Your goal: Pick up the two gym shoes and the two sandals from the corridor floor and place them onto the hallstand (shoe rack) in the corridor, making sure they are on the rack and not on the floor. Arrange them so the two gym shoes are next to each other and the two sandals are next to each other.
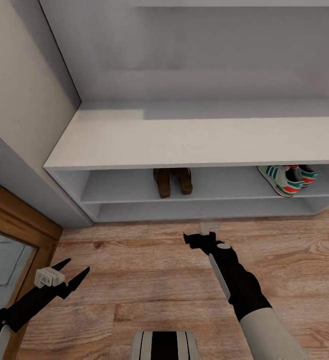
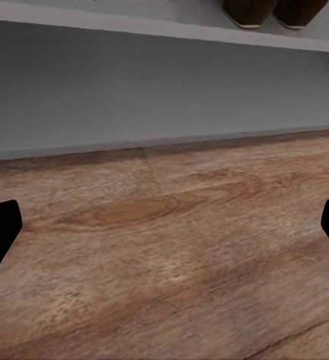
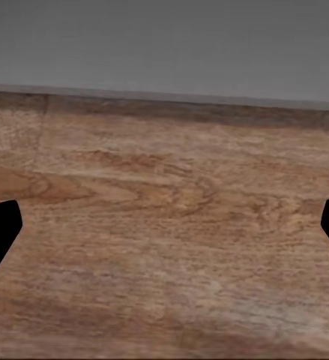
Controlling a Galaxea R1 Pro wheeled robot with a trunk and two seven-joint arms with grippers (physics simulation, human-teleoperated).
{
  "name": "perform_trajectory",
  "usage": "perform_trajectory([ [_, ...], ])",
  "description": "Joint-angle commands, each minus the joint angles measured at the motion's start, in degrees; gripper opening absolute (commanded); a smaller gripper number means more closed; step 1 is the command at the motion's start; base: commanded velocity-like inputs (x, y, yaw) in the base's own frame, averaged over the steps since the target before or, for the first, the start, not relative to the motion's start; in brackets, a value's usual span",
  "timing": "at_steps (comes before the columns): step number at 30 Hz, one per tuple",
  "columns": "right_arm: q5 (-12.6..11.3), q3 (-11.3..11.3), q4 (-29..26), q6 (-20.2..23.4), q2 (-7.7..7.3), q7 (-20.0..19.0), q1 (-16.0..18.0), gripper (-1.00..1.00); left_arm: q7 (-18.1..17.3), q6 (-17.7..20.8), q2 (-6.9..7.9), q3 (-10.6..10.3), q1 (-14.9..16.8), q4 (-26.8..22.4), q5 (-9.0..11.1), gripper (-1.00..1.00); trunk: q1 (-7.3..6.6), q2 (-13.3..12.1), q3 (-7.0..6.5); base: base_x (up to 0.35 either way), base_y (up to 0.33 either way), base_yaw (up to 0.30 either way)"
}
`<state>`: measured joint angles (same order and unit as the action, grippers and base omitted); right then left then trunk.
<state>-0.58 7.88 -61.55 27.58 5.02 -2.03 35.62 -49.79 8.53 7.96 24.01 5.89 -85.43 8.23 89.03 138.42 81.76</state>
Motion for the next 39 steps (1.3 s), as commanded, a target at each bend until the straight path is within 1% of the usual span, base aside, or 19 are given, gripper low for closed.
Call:
perform_trajectory([
  [1, 0.06, -0.01, 1.38, -0.57, 0.0, 0.0, 0.0, 1.0, 0.01, 0.0, -0.03, 0.0, 0.0, 0.0, 0.01, 1.0, 0.0, 0.0, 0.0, 0.0, 0.0, 0.0],
  [2, 0.16, -0.03, 4.09, -1.9, 0.0, 0.0, -0.01, 1.0, 0.02, 0.0, -0.07, -0.01, 0.0, 0.0, 0.0, 1.0, 0.0, 0.0, 0.0, 0.0, 0.0, 0.0],
  [3, 0.19, -0.03, 5.46, -2.69, 0.0, 0.0, -0.01, 1.0, 0.03, 0.0, -0.08, -0.01, 0.0, 0.0, -0.01, 1.0, -0.22, -0.4, -0.18, 0.0, 0.0, 0.0],
  [4, 0.22, -0.04, 8.14, -4.57, -0.01, 0.0, -0.02, 1.0, 0.03, 0.0, -0.1, -0.01, 0.0, 0.0, -0.01, 1.0, -0.44, -0.8, -0.36, 0.0, 0.0, 0.0],
  [5, 0.22, -0.04, 9.47, -5.65, -0.01, 0.0, -0.02, 1.0, 0.04, 0.0, -0.11, -0.01, 0.0, 0.0, 0.0, 1.0, -0.66, -1.2, -0.54, 0.0, 0.0, 0.0],
  [6, 0.21, -0.05, 12.14, -8.06, -0.01, 0.0, -0.02, 1.0, 0.04, 0.0, -0.12, -0.04, 0.0, 0.03, 0.01, 1.0, -0.66, -1.2, -0.54, 0.0, 0.0, 0.0],
  [8, 0.19, -0.06, 14.86, -10.7, -0.01, 0.0, -0.02, 1.0, 0.04, 0.0, -0.12, -0.06, 0.0, 0.05, 0.02, 1.0, -0.66, -1.2, -0.54, 0.0, 0.0, 0.0],
  [9, 0.17, -0.06, 17.69, -13.45, -0.01, 0.0, -0.02, 1.0, 0.04, 0.0, -0.13, -0.08, 0.0, 0.07, 0.02, 1.0, -0.66, -1.2, -0.54, 0.0, 0.0, 0.0],
  [11, 0.18, -0.06, 20.63, -16.08, -0.01, 0.04, -0.02, 1.0, 0.04, 0.0, -0.13, -0.08, 0.0, 0.08, 0.06, 1.0, -0.66, -1.2, -0.54, 0.0, 0.0, 0.0],
  [12, 0.2, -0.06, 23.63, -18.35, -0.01, 0.06, -0.03, 1.0, 0.04, 0.0, -0.13, -0.09, 0.0, 0.08, 0.08, 1.0, -0.66, -1.2, -0.54, 0.0, 0.0, 0.0],
  [17, 0.29, -0.06, 30.57, -21.97, -0.01, 0.07, -0.03, 1.0, 0.04, 0.0, -0.13, -0.1, 0.0, 0.09, 0.11, 1.0, -0.66, -1.2, -0.54, 0.0, 0.0, 0.0],
  [18, 0.3, -0.06, 31.88, -22.52, -0.01, 0.08, -0.03, 1.0, 0.05, 0.0, -0.13, -0.1, 0.0, 0.09, 0.11, 1.0, -0.88, -1.6, -0.72, 0.0, 0.0, 0.0],
  [23, 0.23, -0.11, 34.47, -23.6, -0.01, 0.09, -0.03, 1.0, 0.05, 0.0, -0.13, -0.1, 0.0, 0.09, 0.05, 1.0, -1.98, -3.61, -1.62, 0.0, 0.0, 0.0],
  [27, 0.05, -0.13, 35.17, -24.17, -0.01, 0.09, -0.03, 1.0, 0.06, 0.0, -0.13, -0.1, 0.0, 0.09, 0.04, 1.0, -2.86, -5.21, -2.34, 0.0, 0.0, 0.0],
  [30, -0.09, -0.14, 35.39, -25.98, -0.01, 0.09, -0.01, 1.0, 0.1, 0.0, -0.13, -0.1, 0.03, 0.09, 0.02, 1.0, -3.52, -6.42, -2.87, 0.0, 0.0, 0.0],
  [33, -0.17, -0.14, 35.49, -29.53, -0.01, 0.09, -0.02, 1.0, 0.38, 0.0, -0.18, -0.1, 0.07, 0.09, -0.03, 1.0, -4.17, -7.62, -3.41, 0.0, 0.0, 0.0],
  [36, -0.19, -0.14, 35.52, -31.96, -0.01, 0.09, -0.02, 1.0, 0.93, 0.0, -0.21, -0.1, 0.08, 0.09, -0.03, 1.0, -4.83, -8.82, -3.95, 0.0, 0.0, 0.0],
  [39, -0.24, -0.19, 35.5, -33.36, -0.01, 0.2, -0.02, 1.0, 1.4, 0.0, -0.22, -0.12, 0.08, 0.09, -0.02, 1.0, -5.49, -10.03, -4.49, 0.0, 0.0, 0.0],
])
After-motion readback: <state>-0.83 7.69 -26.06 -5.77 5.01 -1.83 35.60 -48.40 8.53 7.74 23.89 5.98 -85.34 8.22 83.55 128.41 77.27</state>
